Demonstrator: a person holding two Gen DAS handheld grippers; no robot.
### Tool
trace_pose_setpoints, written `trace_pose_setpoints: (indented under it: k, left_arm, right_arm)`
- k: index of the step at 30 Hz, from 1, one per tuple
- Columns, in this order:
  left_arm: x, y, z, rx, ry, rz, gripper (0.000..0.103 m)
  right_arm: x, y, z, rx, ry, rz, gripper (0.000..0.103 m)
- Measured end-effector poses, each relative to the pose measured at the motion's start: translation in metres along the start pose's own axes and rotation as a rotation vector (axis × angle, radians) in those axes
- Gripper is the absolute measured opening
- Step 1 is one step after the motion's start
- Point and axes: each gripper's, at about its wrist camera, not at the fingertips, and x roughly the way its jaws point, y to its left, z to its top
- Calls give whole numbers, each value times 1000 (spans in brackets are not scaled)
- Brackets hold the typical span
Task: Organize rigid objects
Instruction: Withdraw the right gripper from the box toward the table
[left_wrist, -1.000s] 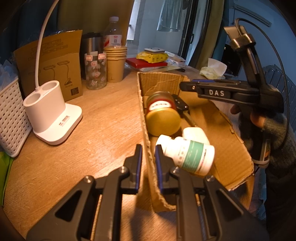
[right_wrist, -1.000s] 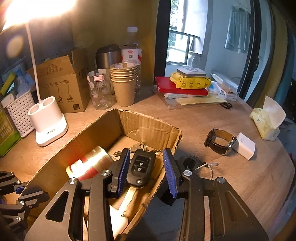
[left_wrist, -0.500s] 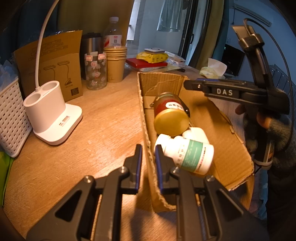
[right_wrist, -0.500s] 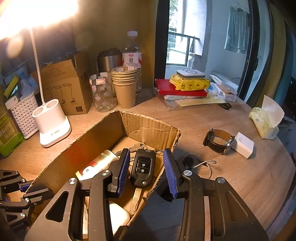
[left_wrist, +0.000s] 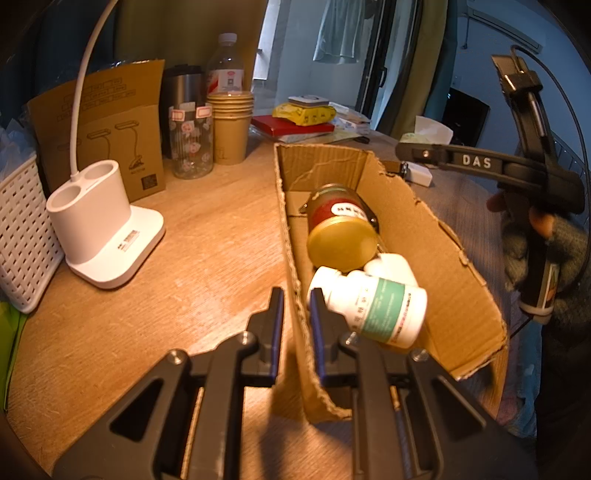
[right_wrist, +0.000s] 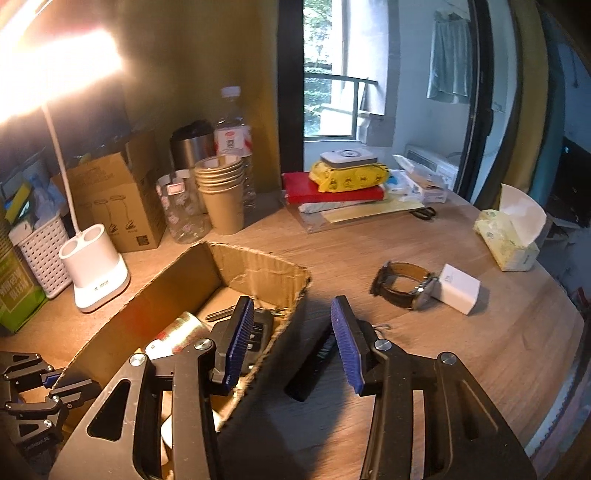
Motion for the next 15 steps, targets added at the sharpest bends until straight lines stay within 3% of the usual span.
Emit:
trace_pose_setpoints:
  k: [15]
  left_arm:
    - [0,0,0,-1,0,0,15]
  right_arm:
    - [-3,-33,-6,61,-3,-29,47]
